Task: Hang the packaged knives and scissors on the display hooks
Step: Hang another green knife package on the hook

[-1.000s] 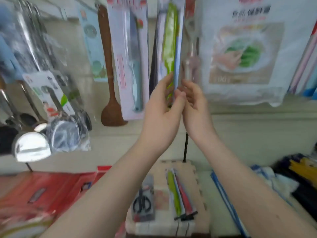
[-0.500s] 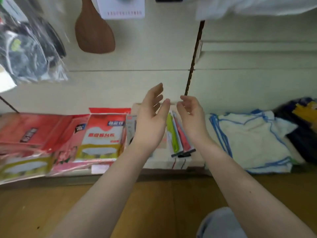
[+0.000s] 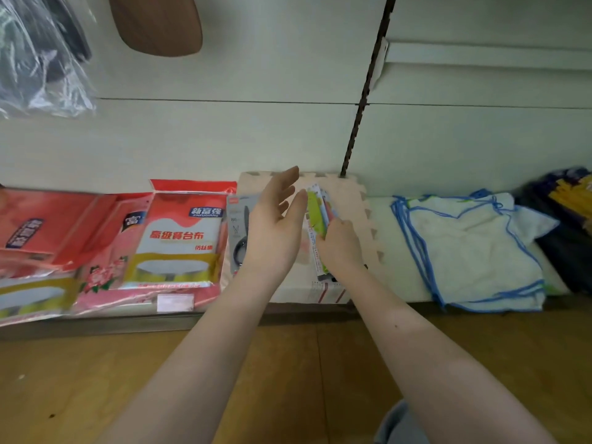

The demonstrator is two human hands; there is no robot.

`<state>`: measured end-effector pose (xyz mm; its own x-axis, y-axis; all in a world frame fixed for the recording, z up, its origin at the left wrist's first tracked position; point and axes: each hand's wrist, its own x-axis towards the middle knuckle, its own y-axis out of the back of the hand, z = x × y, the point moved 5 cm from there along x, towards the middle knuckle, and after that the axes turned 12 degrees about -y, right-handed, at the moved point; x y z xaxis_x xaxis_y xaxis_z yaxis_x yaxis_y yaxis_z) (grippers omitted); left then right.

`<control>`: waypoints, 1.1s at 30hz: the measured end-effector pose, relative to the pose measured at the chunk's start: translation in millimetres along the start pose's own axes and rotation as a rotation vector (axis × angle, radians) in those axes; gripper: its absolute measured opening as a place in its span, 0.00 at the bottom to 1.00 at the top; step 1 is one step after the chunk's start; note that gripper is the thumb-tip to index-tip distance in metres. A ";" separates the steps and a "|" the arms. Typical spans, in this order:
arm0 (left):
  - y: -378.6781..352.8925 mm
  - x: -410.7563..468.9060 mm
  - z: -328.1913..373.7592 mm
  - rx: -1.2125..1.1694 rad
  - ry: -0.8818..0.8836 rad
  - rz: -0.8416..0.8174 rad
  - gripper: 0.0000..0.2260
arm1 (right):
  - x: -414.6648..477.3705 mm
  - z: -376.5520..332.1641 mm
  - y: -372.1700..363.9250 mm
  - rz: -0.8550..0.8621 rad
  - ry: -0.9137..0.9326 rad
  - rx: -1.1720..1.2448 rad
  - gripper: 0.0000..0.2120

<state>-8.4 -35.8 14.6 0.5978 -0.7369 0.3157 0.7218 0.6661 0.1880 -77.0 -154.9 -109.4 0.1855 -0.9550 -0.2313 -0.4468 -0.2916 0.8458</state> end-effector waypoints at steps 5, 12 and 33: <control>2.4 2.2 -6.6 0.015 -0.009 -0.013 0.16 | 0.7 -7.4 -11.8 0.047 0.001 -0.215 0.22; 9.2 7.5 -12.1 0.019 -0.007 -0.010 0.16 | -6.7 -14.9 -10.9 0.080 0.028 -0.264 0.20; 3.1 12.5 -20.8 -0.114 0.070 0.066 0.21 | -92.2 -32.6 63.8 0.213 0.307 0.183 0.13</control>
<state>8.5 -45.4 -0.2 0.6650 -0.7009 0.2578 0.7128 0.6987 0.0610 -94.0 -83.8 -18.4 0.3124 -0.9427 0.1168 -0.6463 -0.1208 0.7535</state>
